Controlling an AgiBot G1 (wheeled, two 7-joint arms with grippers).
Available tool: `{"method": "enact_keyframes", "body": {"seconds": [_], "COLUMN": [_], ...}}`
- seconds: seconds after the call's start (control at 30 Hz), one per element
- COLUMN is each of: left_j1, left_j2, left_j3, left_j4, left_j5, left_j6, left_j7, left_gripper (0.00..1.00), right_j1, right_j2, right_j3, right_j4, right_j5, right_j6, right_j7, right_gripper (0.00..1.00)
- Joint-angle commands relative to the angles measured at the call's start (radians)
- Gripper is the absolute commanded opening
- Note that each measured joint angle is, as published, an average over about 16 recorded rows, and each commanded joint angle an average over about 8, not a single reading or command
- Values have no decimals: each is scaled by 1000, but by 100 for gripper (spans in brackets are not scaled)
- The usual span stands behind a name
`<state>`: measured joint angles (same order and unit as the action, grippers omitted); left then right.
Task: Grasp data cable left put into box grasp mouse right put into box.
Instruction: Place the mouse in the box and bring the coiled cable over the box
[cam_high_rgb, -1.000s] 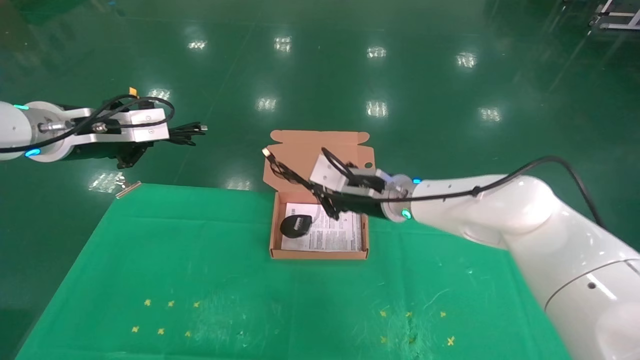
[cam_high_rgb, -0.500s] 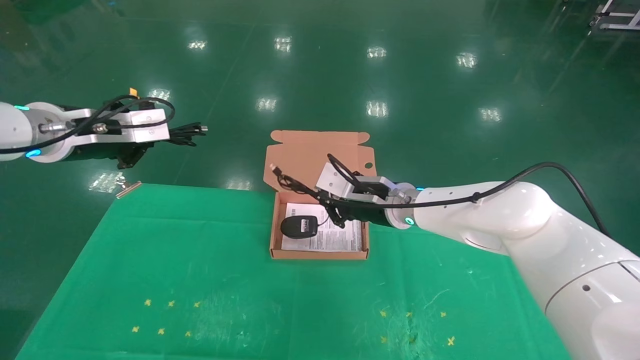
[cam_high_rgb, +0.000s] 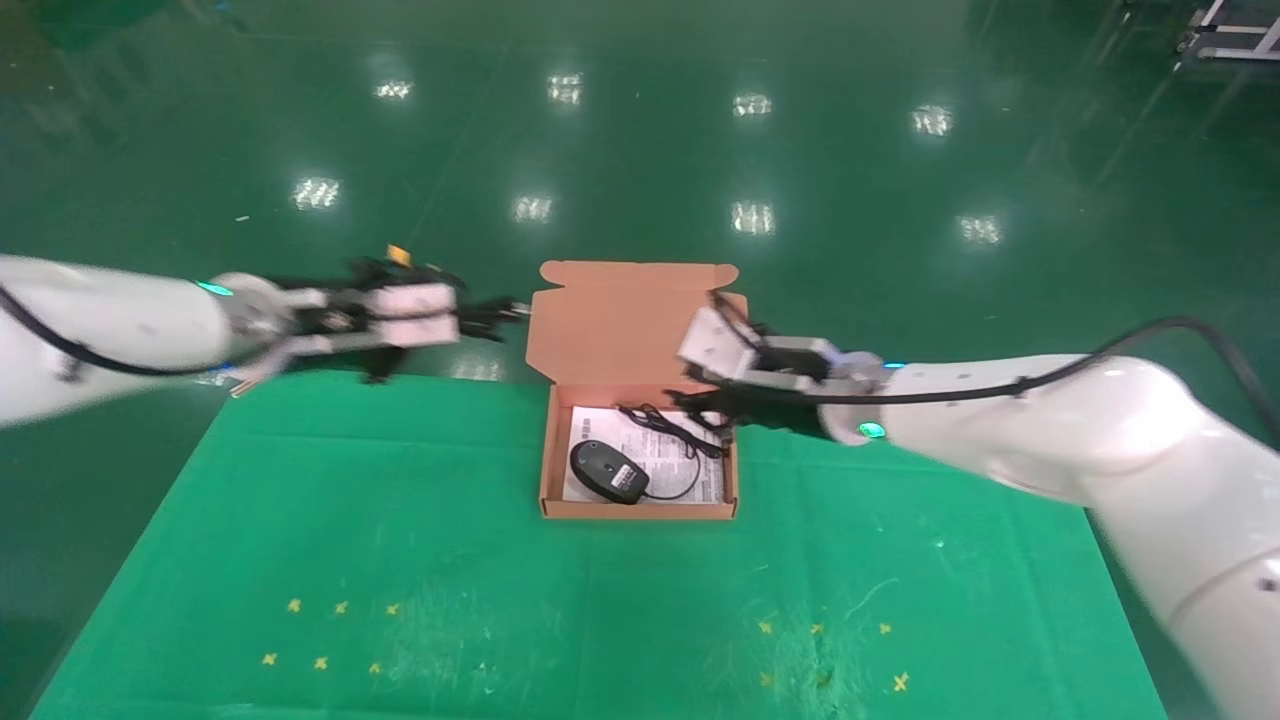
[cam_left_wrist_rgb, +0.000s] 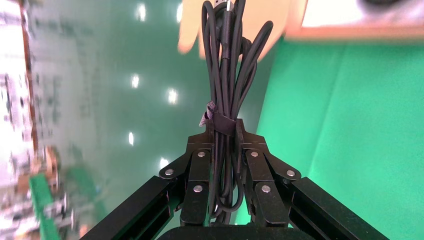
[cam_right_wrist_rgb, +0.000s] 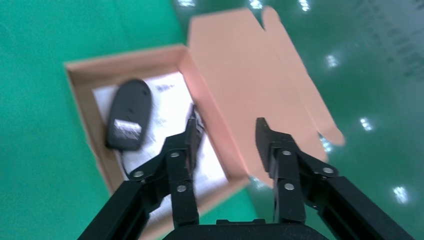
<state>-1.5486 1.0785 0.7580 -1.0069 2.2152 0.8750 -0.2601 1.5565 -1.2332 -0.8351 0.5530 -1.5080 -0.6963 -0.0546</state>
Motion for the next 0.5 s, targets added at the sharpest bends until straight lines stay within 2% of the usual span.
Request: {"method": "enact_keyframes", "body": {"seconds": [0.03, 0.3, 0.5], "left_j1": [26, 64, 66], "left_j2": [20, 164, 256], "left_j3": [0, 17, 18], "left_j4": [20, 222, 367], "left_j5": [-34, -147, -249], "left_j6": [-48, -207, -270], "left_j7": [40, 272, 434], "left_gripper": [0, 0, 0], "right_j1": [4, 8, 0], "right_j2": [23, 139, 217], "right_j3": [3, 5, -10], "right_j4": [11, 127, 233], "right_j5": [-1, -22, -64], "right_j6": [1, -5, -14], "right_j7": [3, 68, 151], "right_gripper": [100, 100, 100]}}
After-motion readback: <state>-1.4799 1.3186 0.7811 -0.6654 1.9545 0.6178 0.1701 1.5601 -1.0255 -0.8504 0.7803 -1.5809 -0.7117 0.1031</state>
